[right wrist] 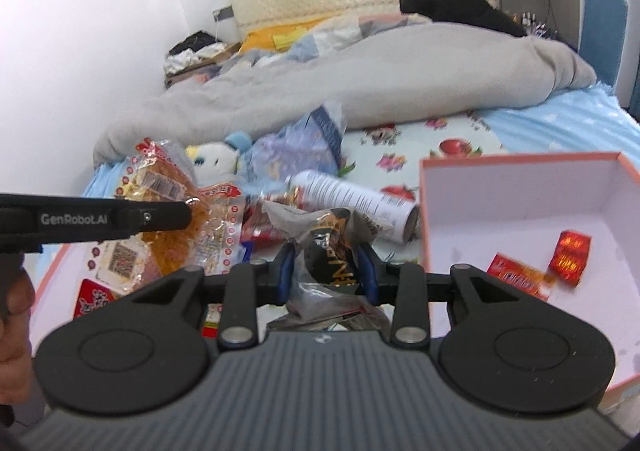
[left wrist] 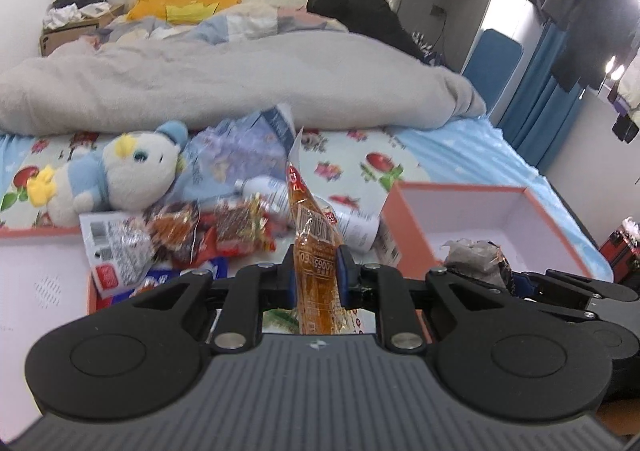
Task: Organize snacks
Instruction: 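Lift both held snacks and carry them toward the pink-orange box, then open the left tool to drop the orange strip packet while the right tool holds its snack, then grasp an orange snack packet with the left tool while the right tool holds the silver-black snack over the box, then carry the orange packet into the box with the left tool while the right tool releases its snack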
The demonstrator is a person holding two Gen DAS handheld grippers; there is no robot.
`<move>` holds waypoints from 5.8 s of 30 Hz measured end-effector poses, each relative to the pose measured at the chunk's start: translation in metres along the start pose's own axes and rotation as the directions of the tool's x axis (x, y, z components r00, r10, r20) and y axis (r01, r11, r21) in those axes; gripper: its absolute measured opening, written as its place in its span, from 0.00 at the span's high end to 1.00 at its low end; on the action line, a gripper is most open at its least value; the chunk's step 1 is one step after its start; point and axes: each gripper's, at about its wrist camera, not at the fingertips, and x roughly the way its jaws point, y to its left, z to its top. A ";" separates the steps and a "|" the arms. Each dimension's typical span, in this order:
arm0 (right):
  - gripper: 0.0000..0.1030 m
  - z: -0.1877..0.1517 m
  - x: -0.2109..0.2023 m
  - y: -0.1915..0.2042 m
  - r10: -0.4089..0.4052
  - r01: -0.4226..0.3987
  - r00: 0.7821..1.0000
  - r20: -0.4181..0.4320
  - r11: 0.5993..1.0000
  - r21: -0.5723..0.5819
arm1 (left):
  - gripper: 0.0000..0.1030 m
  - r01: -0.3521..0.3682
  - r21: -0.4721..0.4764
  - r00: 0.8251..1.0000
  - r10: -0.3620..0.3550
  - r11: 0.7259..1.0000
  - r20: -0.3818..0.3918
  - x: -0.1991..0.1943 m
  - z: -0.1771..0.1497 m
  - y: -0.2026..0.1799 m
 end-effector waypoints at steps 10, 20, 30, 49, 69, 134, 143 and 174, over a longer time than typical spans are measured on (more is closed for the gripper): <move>0.64 0.047 -0.024 -0.019 -0.037 0.038 0.993 0.113 0.999 0.002 | 0.80 0.058 0.058 0.994 -0.063 0.997 0.086 -0.013 0.055 -0.040; 0.64 0.071 -0.041 -0.052 -0.123 0.120 0.975 0.187 0.992 0.028 | 0.88 0.142 0.124 0.981 -0.157 0.982 0.118 -0.003 0.089 -0.089; 0.64 0.036 -0.014 -0.098 -0.238 0.233 0.970 0.050 0.968 0.093 | 0.88 0.134 0.130 0.991 -0.133 0.982 -0.019 0.061 0.054 -0.089; 0.64 -0.023 0.021 -0.131 -0.240 0.258 0.964 -0.113 0.949 0.181 | 0.18 0.172 0.474 0.950 -0.018 0.864 -0.313 0.199 -0.047 -0.057; 0.64 -0.043 0.024 -0.136 -0.237 0.264 0.961 -0.146 0.940 0.216 | 0.40 0.228 0.457 0.907 -0.018 0.860 -0.421 0.249 -0.059 -0.028; 0.64 -0.037 0.023 -0.130 -0.232 0.255 0.964 -0.129 0.945 0.204 | 0.14 0.103 0.361 0.946 0.021 0.927 -0.323 0.239 -0.053 -0.026; 0.64 -0.041 0.022 -0.134 -0.244 0.269 0.960 -0.141 0.942 0.201 | 0.28 0.085 0.350 0.939 0.042 0.933 -0.341 0.259 -0.063 -0.025; 0.75 -0.032 0.025 -0.128 -0.217 0.235 0.970 -0.111 0.953 0.193 | 0.84 0.135 0.145 0.981 -0.112 0.980 -0.159 0.125 0.017 -0.062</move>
